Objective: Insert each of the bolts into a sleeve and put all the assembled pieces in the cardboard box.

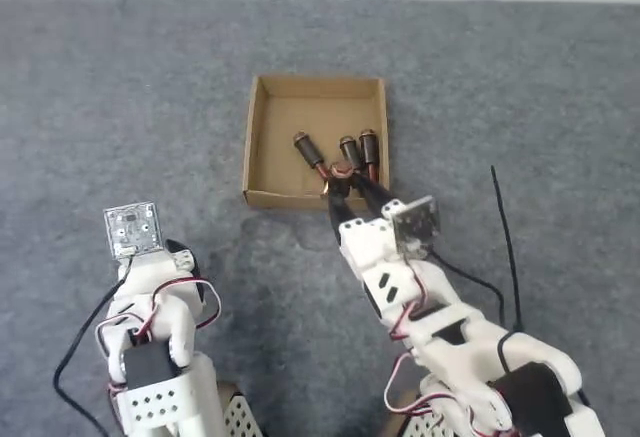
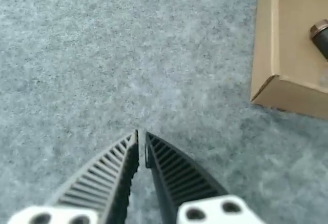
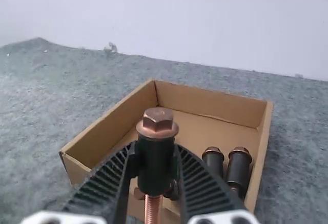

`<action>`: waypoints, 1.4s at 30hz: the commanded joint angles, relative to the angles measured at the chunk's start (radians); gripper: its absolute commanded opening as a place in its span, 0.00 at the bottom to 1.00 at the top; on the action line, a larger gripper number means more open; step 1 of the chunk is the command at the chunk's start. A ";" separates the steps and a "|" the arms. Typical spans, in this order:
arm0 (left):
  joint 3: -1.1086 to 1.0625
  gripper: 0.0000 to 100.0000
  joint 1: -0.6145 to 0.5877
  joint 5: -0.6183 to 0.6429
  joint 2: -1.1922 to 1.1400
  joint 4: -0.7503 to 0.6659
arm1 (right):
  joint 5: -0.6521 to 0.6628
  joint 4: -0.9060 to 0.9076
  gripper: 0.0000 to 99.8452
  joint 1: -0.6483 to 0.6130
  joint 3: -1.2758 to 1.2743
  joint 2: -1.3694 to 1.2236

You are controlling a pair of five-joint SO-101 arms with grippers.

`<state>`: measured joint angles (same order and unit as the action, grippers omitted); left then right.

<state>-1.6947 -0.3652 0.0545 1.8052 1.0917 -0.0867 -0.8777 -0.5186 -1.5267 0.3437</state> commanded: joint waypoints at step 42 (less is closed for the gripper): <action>0.010 0.02 0.006 -0.008 0.011 0.003 | 0.017 1.411 0.01 0.122 1.620 -0.786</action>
<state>-1.6947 -0.3652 0.0545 1.8052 1.0917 -0.0836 0.5309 -0.4051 -0.0138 -0.4388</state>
